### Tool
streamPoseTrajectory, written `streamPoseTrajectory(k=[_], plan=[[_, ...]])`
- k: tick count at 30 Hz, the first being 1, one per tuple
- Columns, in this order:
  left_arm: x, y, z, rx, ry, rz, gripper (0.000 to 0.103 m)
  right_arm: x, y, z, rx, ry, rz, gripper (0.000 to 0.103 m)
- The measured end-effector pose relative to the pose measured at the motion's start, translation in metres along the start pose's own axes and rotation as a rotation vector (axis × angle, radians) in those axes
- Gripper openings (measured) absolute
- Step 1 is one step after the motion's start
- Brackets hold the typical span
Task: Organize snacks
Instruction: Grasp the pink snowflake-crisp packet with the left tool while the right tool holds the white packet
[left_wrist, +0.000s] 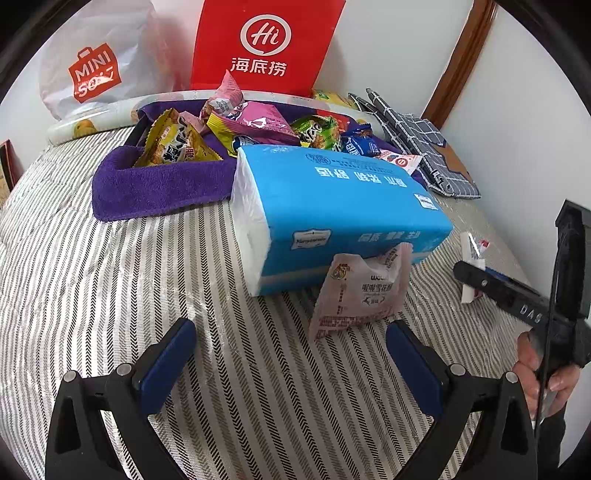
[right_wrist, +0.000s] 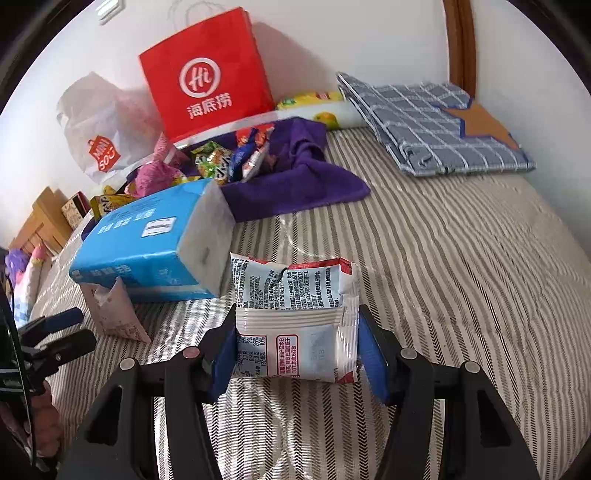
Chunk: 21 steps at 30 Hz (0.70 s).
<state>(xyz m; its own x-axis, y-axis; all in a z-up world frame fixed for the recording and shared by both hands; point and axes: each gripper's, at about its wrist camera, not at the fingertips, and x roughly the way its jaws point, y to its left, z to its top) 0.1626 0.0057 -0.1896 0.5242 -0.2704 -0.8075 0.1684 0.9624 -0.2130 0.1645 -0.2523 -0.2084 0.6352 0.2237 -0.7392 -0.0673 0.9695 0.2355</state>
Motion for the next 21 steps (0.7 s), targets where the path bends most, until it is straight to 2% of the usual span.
streamPoseTrajectory(k=[4,13,17,21], plan=[[0.002,-0.003,-0.001,0.013,0.004,0.016,0.103,-0.001,-0.005,0.0,0.032,-0.005,0.012,0.059],[0.0,-0.004,-0.001,-0.022,-0.009,-0.022,0.103,0.001,-0.001,-0.001,0.006,0.007,0.0,0.06],[0.002,-0.013,0.002,-0.023,-0.009,-0.046,0.103,-0.002,-0.001,-0.001,0.003,-0.005,0.026,0.06],[0.006,-0.023,0.003,-0.018,-0.009,-0.024,0.102,-0.004,-0.001,-0.003,0.001,-0.012,0.018,0.06]])
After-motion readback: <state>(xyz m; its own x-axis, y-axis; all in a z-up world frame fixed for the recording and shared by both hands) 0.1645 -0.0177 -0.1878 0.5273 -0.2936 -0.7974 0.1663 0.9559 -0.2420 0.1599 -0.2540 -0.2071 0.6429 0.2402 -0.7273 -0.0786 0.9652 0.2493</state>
